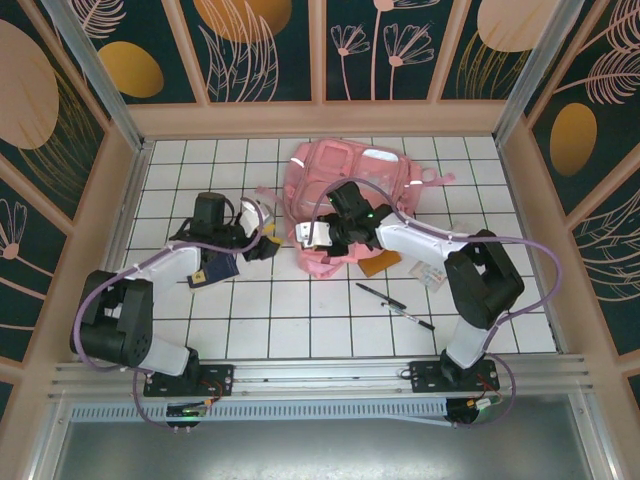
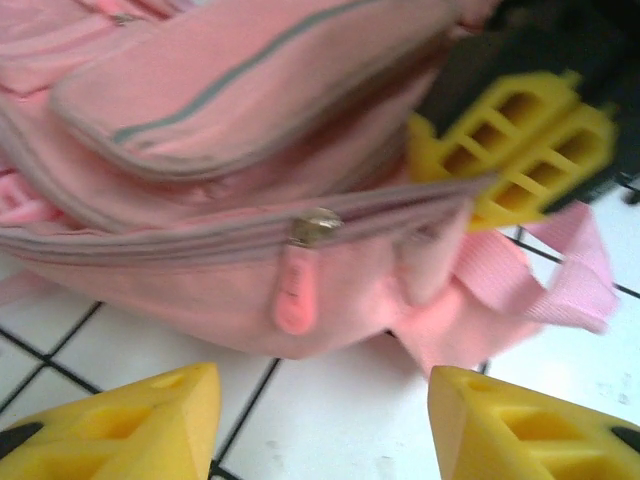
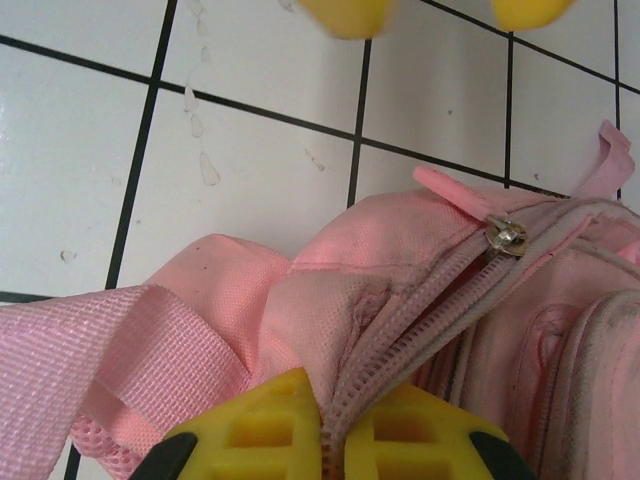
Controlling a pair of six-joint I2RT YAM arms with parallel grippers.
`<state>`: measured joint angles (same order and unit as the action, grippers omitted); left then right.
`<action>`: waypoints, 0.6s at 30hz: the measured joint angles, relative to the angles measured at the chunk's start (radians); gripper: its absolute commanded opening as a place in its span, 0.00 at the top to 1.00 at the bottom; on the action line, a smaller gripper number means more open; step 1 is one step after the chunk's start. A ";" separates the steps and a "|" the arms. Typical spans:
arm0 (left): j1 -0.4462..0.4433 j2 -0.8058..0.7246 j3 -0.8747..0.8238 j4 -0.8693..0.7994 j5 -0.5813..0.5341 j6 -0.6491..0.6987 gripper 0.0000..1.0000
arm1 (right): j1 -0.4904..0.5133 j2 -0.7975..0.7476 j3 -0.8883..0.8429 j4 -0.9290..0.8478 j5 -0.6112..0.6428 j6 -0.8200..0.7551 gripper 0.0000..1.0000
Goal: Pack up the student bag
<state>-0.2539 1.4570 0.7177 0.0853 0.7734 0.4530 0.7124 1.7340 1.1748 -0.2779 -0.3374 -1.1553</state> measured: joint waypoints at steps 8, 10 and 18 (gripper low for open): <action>-0.090 -0.007 -0.012 0.040 -0.114 0.088 0.39 | -0.005 -0.034 -0.037 0.004 -0.013 -0.017 1.00; -0.098 -0.005 -0.012 0.063 -0.129 0.104 0.42 | -0.005 -0.048 -0.052 0.011 -0.024 -0.017 1.00; -0.126 0.086 0.025 0.092 -0.163 0.163 0.53 | -0.005 -0.099 -0.105 0.037 -0.058 -0.014 1.00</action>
<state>-0.3801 1.5433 0.7429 0.1768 0.6109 0.6155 0.7074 1.6348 1.0698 -0.2413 -0.3954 -1.1690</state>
